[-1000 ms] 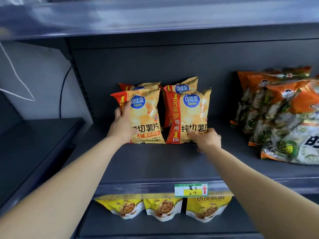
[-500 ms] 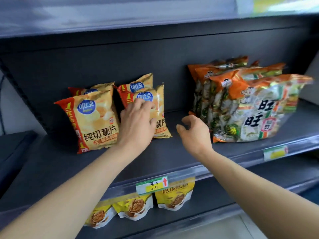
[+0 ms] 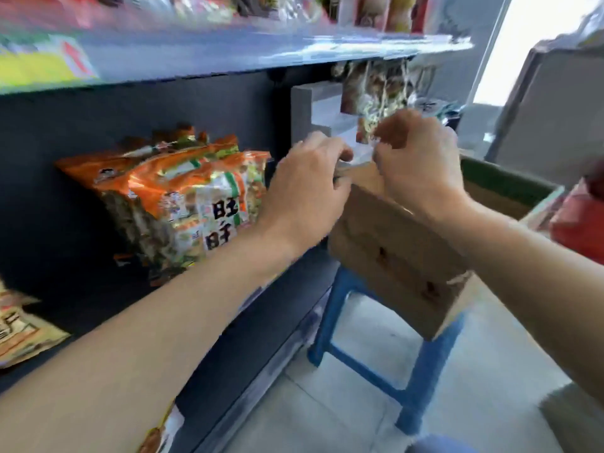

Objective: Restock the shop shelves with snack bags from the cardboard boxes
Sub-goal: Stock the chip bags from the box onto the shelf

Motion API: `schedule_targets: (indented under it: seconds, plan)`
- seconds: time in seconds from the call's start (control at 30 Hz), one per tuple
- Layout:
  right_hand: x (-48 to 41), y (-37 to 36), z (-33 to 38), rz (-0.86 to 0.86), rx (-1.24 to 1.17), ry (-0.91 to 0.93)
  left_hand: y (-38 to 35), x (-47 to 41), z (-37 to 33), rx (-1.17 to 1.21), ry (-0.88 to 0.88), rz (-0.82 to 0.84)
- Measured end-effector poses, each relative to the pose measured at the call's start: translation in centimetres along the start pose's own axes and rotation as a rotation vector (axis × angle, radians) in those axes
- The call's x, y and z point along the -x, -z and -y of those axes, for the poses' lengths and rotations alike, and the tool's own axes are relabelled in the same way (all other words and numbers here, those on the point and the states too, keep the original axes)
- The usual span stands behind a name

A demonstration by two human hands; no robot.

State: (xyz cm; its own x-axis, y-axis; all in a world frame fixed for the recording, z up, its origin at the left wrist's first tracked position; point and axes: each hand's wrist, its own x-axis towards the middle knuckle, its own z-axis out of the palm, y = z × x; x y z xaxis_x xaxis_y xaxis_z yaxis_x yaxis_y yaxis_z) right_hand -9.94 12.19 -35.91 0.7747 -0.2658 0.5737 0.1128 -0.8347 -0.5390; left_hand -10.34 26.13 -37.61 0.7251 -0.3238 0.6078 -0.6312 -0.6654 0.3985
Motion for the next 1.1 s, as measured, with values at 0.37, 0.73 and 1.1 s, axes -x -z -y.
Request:
schedule_targets:
  seconds: [0.37, 0.73, 1.1]
  plan:
    - [-9.0, 4.2, -16.0, 0.830, 0.456, -0.414, -10.9, -12.6, -4.3, -0.124, 0.254, 0.808]
    - [-12.6, 3.0, -21.5, 1.306, 0.525, -0.431, -18.7, -14.8, -3.7, -0.357, 0.637, 1.400]
    - [-11.5, -2.0, -25.0, 1.567, 0.397, -0.544, -19.9, -16.7, -2.8, -0.237, 0.750, 1.134]
